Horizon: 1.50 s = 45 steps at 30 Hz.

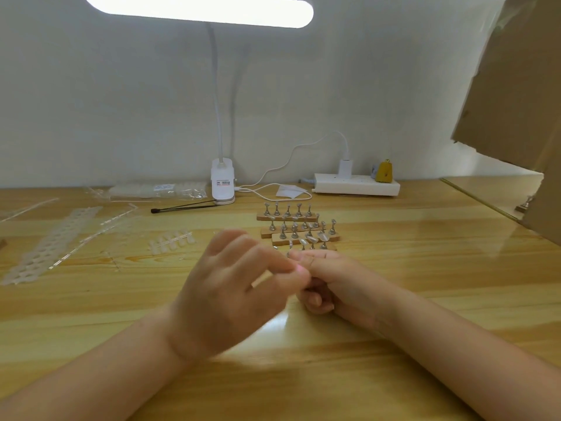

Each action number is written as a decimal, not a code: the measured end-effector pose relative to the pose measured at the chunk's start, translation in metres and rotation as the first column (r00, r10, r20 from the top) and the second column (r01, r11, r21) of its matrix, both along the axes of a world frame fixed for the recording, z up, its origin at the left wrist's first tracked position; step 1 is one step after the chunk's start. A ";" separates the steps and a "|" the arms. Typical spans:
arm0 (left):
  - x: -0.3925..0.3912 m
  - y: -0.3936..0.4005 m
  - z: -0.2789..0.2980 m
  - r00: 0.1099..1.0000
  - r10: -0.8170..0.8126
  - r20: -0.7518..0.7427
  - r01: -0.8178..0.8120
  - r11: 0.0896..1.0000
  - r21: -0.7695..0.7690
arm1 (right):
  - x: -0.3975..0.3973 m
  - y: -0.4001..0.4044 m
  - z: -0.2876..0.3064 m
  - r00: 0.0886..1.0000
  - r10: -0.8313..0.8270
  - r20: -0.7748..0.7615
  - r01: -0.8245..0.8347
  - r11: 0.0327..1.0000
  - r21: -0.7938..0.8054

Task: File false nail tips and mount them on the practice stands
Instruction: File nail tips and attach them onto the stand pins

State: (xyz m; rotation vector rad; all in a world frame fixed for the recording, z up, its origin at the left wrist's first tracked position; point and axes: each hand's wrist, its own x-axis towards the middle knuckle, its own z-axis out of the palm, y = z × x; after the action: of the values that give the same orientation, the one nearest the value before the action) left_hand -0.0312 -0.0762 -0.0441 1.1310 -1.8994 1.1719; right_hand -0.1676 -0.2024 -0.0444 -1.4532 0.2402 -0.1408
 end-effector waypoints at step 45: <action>-0.007 -0.003 -0.005 1.000 0.017 -0.018 -0.017 1.000 0.000 | 0.004 0.002 -0.002 0.996 -0.074 0.047 0.074 0.997 -0.010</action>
State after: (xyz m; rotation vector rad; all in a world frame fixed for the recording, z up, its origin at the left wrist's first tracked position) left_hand -0.0385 -0.0791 -0.0488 1.1558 -1.8799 1.1672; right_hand -0.1640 -0.2007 -0.0466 -1.4511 0.2557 -0.2364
